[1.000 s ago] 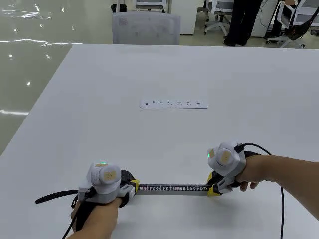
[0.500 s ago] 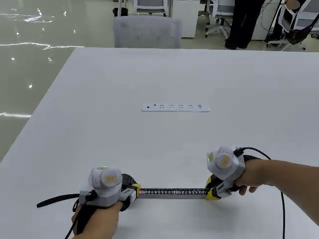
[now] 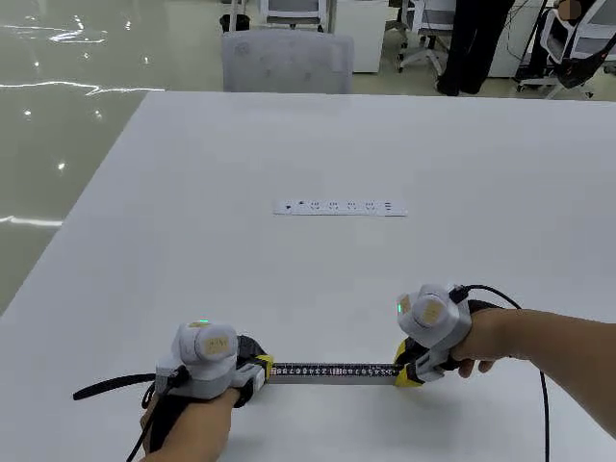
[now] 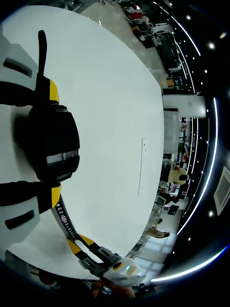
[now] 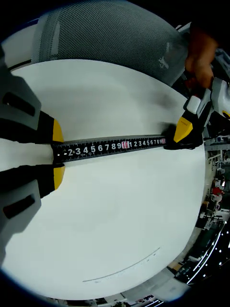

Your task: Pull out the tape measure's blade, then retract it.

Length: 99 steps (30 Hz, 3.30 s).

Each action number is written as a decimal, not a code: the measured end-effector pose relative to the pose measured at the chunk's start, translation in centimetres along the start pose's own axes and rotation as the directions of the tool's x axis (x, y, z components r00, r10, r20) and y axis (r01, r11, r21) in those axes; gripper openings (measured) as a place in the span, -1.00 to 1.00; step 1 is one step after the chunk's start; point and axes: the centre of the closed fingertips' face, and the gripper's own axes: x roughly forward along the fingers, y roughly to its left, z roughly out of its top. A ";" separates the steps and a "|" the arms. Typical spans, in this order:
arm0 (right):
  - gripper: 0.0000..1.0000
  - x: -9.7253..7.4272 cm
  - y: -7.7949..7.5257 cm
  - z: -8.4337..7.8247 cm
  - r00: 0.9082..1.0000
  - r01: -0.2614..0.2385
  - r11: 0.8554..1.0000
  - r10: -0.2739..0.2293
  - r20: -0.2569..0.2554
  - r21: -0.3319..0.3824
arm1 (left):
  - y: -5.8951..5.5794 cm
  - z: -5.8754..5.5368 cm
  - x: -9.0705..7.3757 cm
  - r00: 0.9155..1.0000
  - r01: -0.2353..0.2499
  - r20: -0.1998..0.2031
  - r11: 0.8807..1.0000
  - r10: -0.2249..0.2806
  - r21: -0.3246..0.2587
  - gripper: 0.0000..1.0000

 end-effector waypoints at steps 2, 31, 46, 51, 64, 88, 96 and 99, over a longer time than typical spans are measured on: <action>-0.72 0.1 0.0 0.2 1.000 0.000 1.000 0.000 0.002 0.001 | 0.0 0.0 0.0 1.000 0.000 -0.001 1.000 0.000 0.000 0.19; -0.72 0.8 0.1 1.8 1.000 -0.001 1.000 0.001 0.020 0.017 | 0.1 -0.1 0.1 1.000 0.005 -0.011 1.000 -0.005 -0.004 0.19; -0.72 1.2 0.1 2.7 0.999 -0.003 1.000 0.003 0.033 0.015 | 0.1 -0.1 0.1 1.000 0.006 -0.013 1.000 -0.007 -0.004 0.19; -0.72 1.4 0.1 3.0 0.999 -0.004 1.000 0.003 0.036 0.019 | 0.1 -0.1 0.0 1.000 0.008 -0.014 1.000 -0.008 -0.004 0.19; -0.72 1.7 0.1 3.7 0.999 0.000 0.999 -0.002 0.042 0.033 | 0.0 -0.1 0.0 1.000 0.010 -0.013 1.000 -0.010 -0.004 0.20; -0.72 2.3 0.3 5.3 0.998 -0.001 0.999 -0.002 0.066 0.044 | 0.0 -0.1 0.1 1.000 0.016 -0.019 1.000 -0.016 -0.006 0.20; -0.72 2.5 0.4 5.8 0.997 -0.002 0.999 -0.001 0.074 0.047 | 0.0 -0.1 0.1 1.000 0.016 -0.020 1.000 -0.016 -0.006 0.20; -0.72 2.6 0.3 6.0 0.997 -0.005 0.999 0.000 0.079 0.053 | 0.0 -0.1 0.1 1.000 0.017 -0.020 1.000 -0.017 -0.011 0.20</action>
